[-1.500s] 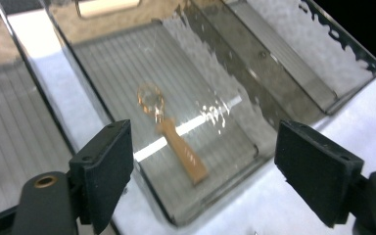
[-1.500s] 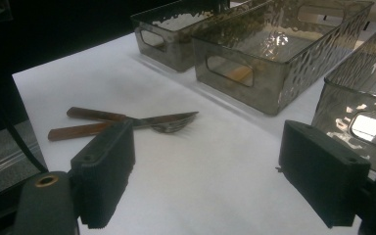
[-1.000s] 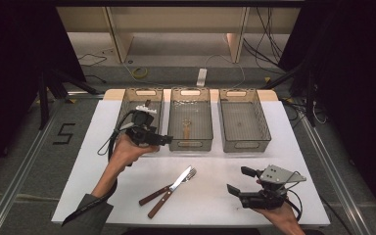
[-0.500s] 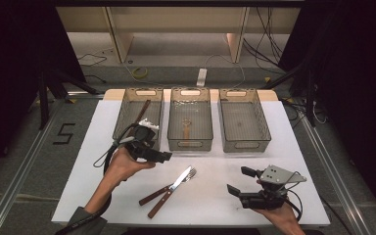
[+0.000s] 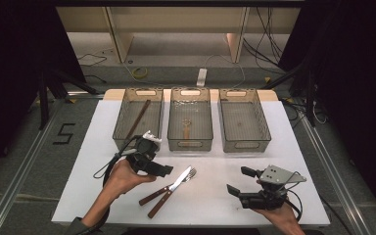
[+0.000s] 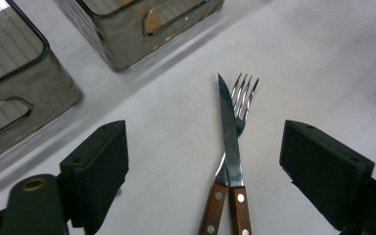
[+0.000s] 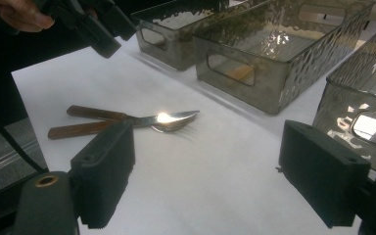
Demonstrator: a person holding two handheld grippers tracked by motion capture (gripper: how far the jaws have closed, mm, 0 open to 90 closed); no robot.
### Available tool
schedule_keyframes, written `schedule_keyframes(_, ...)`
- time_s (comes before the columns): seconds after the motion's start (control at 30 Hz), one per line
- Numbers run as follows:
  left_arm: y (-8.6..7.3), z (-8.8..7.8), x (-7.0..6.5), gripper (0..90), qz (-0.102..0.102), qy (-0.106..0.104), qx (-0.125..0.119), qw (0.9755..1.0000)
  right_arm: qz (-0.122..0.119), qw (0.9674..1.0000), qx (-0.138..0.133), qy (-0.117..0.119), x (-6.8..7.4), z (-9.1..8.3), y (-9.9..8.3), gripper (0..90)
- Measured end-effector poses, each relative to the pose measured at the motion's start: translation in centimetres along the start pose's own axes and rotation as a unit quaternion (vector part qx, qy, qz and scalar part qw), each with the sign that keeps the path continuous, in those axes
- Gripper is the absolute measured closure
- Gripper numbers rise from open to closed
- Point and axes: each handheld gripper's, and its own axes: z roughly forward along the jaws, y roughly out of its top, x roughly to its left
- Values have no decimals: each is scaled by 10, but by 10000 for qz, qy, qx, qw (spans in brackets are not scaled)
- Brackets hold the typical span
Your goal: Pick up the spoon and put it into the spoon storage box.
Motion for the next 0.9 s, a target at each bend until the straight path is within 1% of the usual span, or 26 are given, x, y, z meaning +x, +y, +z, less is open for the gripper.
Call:
schedule_keyframes(0.07, -3, 2, -2, 179, 2, -24, 36, 10000, -7, 10000, 0, 0, 0, 0, 0, 219)
schedule_keyframes(0.17, -6, 5, -5, 179, 53, -31, 166, 9998, -8, 10000, -11, 9, 0, 0, 0, 219)
schedule_keyframes(0.33, -10, 7, -9, 179, 61, -46, 191, 9998, 27, 10000, -6, 23, -1, 0, 0, 219)
schedule_keyframes(0.4, -12, 7, -11, 179, 98, -51, 241, 9996, 27, 10000, -4, 12, -1, 0, 0, 219)
schedule_keyframes(0.53, -16, 10, -14, 176, 104, -88, 347, 9993, 52, 10000, -13, 14, -3, 0, -1, 219)
schedule_keyframes(0.63, -19, 11, -17, 172, 106, -137, 371, 9992, 58, 10000, -22, -3, -4, 0, -1, 219)
schedule_keyframes(0.7, -21, 12, -19, 166, 150, -125, 431, 9989, 67, 10000, -24, -3, -5, -1, -2, 219)
schedule_keyframes(0.77, -23, 14, -21, 159, 136, -86, 475, 9987, 71, 10000, -27, 0, -5, -1, -2, 219)
schedule_keyframes(0.83, -25, 15, -22, 157, 184, -43, 556, 9983, 69, 10000, -28, 11, -5, -1, -1, 219)
schedule_keyframes(0.87, -26, 15, -23, 156, 157, -21, 561, 9983, 69, 10000, -29, 14, -5, 0, -1, 219)
schedule_keyframes(0.9, -27, 15, -24, 155, 182, -12, 580, 9982, 67, 10000, -10, 16, -5, 0, -1, 219)
